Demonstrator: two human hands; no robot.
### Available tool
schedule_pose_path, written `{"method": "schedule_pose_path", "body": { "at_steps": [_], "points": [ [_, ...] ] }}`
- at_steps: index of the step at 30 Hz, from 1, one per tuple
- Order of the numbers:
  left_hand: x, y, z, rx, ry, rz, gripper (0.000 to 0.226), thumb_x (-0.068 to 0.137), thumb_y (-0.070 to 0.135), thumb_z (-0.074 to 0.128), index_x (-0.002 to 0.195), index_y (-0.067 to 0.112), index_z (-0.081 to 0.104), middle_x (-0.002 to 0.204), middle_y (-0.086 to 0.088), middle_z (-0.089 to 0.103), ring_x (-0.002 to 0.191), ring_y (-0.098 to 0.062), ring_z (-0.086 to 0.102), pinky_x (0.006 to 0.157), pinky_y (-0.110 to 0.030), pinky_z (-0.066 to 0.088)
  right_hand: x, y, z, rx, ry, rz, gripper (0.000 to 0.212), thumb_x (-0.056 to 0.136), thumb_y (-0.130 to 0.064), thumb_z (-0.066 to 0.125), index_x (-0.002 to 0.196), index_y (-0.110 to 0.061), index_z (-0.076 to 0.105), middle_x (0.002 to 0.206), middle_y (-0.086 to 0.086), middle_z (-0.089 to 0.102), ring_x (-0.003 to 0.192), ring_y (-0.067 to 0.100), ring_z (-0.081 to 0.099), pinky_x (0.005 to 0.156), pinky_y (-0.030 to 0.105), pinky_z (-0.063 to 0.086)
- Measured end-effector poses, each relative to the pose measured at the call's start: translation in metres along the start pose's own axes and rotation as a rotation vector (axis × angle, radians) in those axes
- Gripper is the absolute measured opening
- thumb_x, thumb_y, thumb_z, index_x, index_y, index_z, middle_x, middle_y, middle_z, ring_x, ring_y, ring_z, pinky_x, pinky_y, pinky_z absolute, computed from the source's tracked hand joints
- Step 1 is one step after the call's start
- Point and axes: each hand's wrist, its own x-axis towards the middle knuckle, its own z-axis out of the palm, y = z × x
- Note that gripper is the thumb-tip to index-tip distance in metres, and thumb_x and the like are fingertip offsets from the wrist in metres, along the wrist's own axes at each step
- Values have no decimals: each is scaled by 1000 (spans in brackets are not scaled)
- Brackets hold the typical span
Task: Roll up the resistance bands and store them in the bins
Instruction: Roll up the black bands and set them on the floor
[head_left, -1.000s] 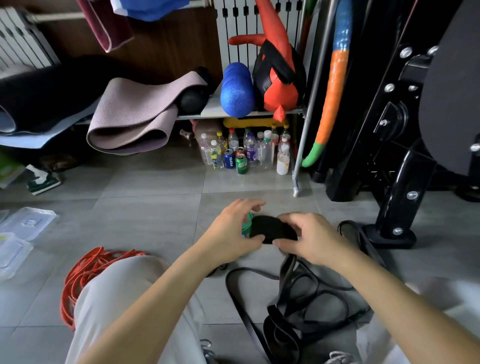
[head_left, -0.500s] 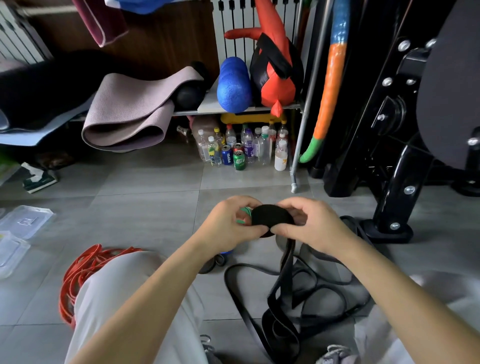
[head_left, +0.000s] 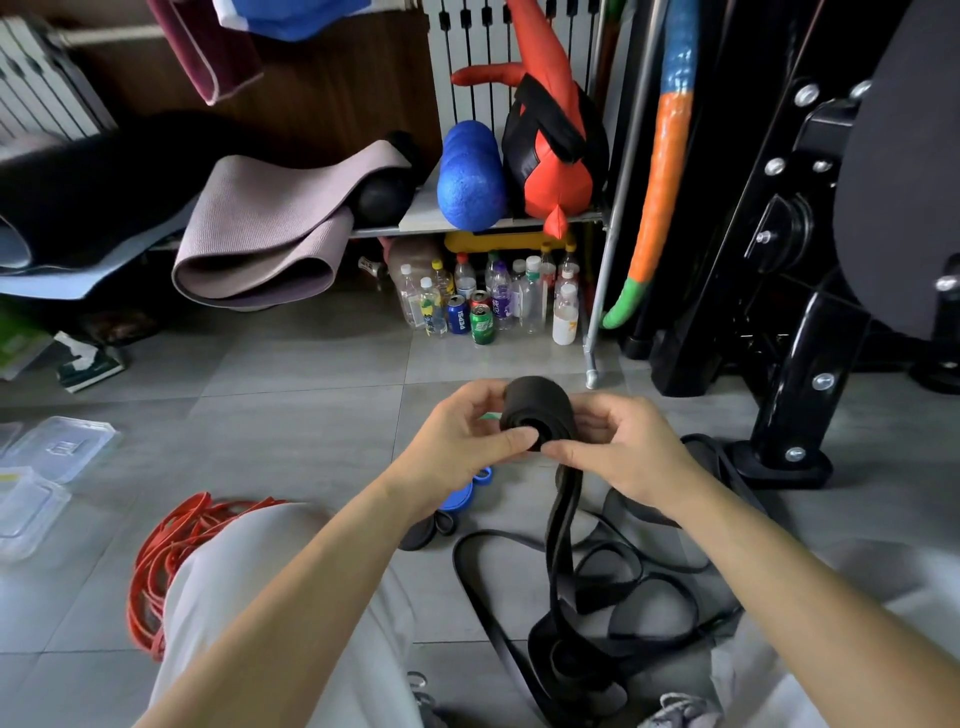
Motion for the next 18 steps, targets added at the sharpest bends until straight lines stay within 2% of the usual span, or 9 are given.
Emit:
{"method": "schedule_pose_path", "body": {
  "at_steps": [2, 4, 5, 7, 9, 11, 14, 16, 18],
  "points": [
    [0, -3, -3, 438, 26, 91, 51, 77, 13, 74, 121, 26, 52, 115, 5, 58, 88, -5, 57, 77, -21, 49, 1, 0, -2, -222, -42, 23, 33, 72, -6, 78, 99, -22, 68, 90, -6, 73, 86, 10, 69, 84, 31, 55],
    [0, -3, -4, 705, -24, 178, 61, 73, 26, 77, 128, 33, 50, 112, 14, 53, 83, 4, 50, 71, -9, 38, 1, 0, -2, -437, -108, 13, 26, 72, -15, 78, 96, -21, 70, 85, -2, 72, 82, 15, 68, 81, 39, 54],
    [0, -1, -4, 783, -64, 202, 56, 73, 29, 76, 124, 34, 53, 108, 16, 53, 80, 6, 48, 71, -9, 37, 1, 1, -1, -498, -127, 6, 24, 72, -18, 77, 95, -20, 70, 82, 0, 72, 81, 16, 67, 79, 41, 53],
    [1, 7, -6, 930, -110, 210, 38, 75, 31, 73, 111, 32, 60, 98, 16, 57, 78, 2, 49, 71, -17, 39, 1, 1, 0, -544, -125, -3, 26, 71, -19, 76, 97, -21, 70, 83, -2, 71, 81, 14, 66, 78, 40, 53],
    [6, 16, -8, 995, -102, 202, 30, 75, 31, 72, 103, 30, 60, 89, 17, 57, 81, -6, 55, 70, -23, 41, 2, -1, -1, -492, -94, -5, 28, 70, -19, 78, 96, -24, 70, 86, -5, 71, 84, 11, 66, 81, 37, 53],
    [12, 24, -10, 894, -48, 208, 28, 73, 27, 75, 99, 31, 62, 84, 17, 59, 81, -8, 60, 72, -25, 48, 6, -4, -6, -362, -30, -17, 33, 67, -19, 82, 95, -30, 68, 90, -8, 71, 89, 10, 66, 86, 31, 53],
    [14, 27, -13, 458, 30, 152, 32, 75, 13, 76, 95, 35, 63, 89, 13, 68, 83, -6, 66, 81, -28, 54, 12, -8, -14, -206, 47, -53, 39, 62, -29, 83, 94, -37, 63, 95, -13, 70, 93, 9, 66, 85, 22, 50],
    [12, 23, -11, 146, 46, 109, 34, 76, 3, 73, 98, 27, 65, 94, 7, 72, 90, -11, 68, 86, -30, 54, 15, -10, -15, -147, 60, -63, 37, 58, -34, 83, 90, -37, 64, 91, -13, 72, 90, 6, 67, 82, 19, 50],
    [13, 19, -7, -79, 44, 86, 34, 73, 3, 73, 101, 21, 65, 99, 2, 72, 98, -17, 67, 90, -33, 52, 18, -11, -16, -35, 64, -82, 33, 54, -34, 83, 83, -36, 67, 85, -14, 73, 82, 3, 68, 75, 14, 51]
  ]
}}
